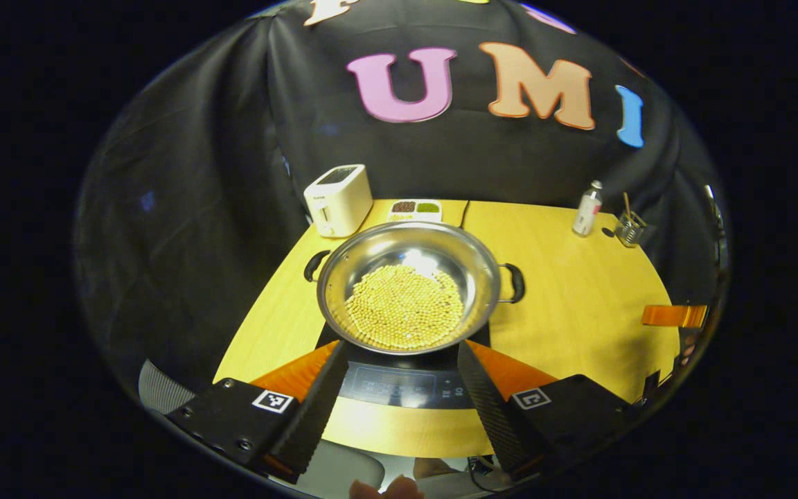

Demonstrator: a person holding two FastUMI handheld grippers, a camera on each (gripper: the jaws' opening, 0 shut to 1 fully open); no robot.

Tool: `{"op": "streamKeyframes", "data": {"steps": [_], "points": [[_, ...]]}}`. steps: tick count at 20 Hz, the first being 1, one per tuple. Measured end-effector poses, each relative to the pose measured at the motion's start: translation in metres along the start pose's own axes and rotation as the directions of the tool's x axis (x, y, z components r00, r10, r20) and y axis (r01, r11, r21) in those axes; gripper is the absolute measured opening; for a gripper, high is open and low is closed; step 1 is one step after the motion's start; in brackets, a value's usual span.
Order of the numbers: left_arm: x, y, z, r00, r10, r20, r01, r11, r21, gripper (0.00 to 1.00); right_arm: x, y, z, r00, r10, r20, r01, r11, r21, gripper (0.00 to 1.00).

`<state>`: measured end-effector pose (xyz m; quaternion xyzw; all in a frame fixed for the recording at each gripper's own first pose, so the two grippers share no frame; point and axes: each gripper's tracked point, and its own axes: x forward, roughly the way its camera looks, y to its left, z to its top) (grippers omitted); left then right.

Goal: First push the handle of the pot to place it horizontally, then grasp the pot with both hands and set it on the induction cooktop.

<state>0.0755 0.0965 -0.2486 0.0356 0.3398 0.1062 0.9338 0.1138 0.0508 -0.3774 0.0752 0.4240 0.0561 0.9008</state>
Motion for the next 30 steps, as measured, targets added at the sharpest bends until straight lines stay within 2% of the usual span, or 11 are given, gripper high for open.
{"op": "streamKeyframes", "data": {"steps": [3, 4, 7, 13, 14, 18, 20, 24, 27, 29, 30], "points": [[-0.028, -0.037, 0.049, 0.993, -0.040, 0.114, 0.033, 0.997, 0.065, 0.98, -0.040, -0.017, 0.043, 0.991, -0.015, 0.134, 0.017, 1.000, -0.020, 0.98], [-0.037, -0.049, 0.069, 0.985, -0.057, 0.162, 0.045, 0.996, 0.080, 0.98, -0.056, -0.012, 0.057, 0.984, -0.006, 0.179, 0.009, 1.000, -0.015, 0.94], [-0.063, -0.077, 0.128, 0.936, -0.124, 0.329, 0.092, 0.989, 0.113, 0.97, -0.110, 0.003, 0.109, 0.940, 0.010, 0.340, 0.005, 0.999, -0.042, 0.98], [-0.155, -0.070, 0.217, 0.788, -0.196, 0.584, 0.146, 0.980, 0.132, 0.96, -0.239, 0.073, 0.189, 0.773, 0.052, 0.633, 0.085, 0.979, -0.184, 0.98], [-0.167, -0.062, 0.222, 0.769, -0.198, 0.607, 0.159, 0.980, 0.119, 1.00, -0.259, 0.085, 0.197, 0.740, 0.061, 0.670, 0.096, 0.976, -0.195, 0.93], [-0.193, -0.043, 0.220, 0.738, -0.210, 0.642, 0.174, 0.977, 0.121, 0.98, -0.317, 0.115, 0.199, 0.637, 0.049, 0.769, 0.141, 0.974, -0.179, 0.93], [-0.196, -0.037, 0.211, 0.733, -0.211, 0.646, 0.166, 0.977, 0.130, 0.99, -0.338, 0.122, 0.198, 0.567, 0.060, 0.822, 0.178, 0.965, -0.194, 0.93], [-0.210, -0.030, 0.207, 0.715, -0.220, 0.664, 0.185, 0.975, 0.123, 0.99, -0.348, 0.135, 0.174, 0.579, 0.072, 0.812, 0.129, 0.975, -0.179, 0.94], [-0.219, -0.018, 0.212, 0.697, -0.195, 0.690, 0.144, 0.981, 0.132, 0.95, -0.356, 0.129, 0.174, 0.561, 0.054, 0.826, 0.138, 0.978, -0.158, 0.98], [-0.228, -0.016, 0.217, 0.675, -0.188, 0.714, 0.141, 0.982, 0.125, 0.99, -0.355, 0.131, 0.170, 0.576, 0.049, 0.816, 0.153, 0.974, -0.166, 0.98], [-0.231, -0.017, 0.220, 0.668, -0.191, 0.719, 0.150, 0.981, 0.121, 0.95, -0.354, 0.131, 0.167, 0.583, 0.047, 0.811, 0.157, 0.973, -0.169, 0.93]]}}
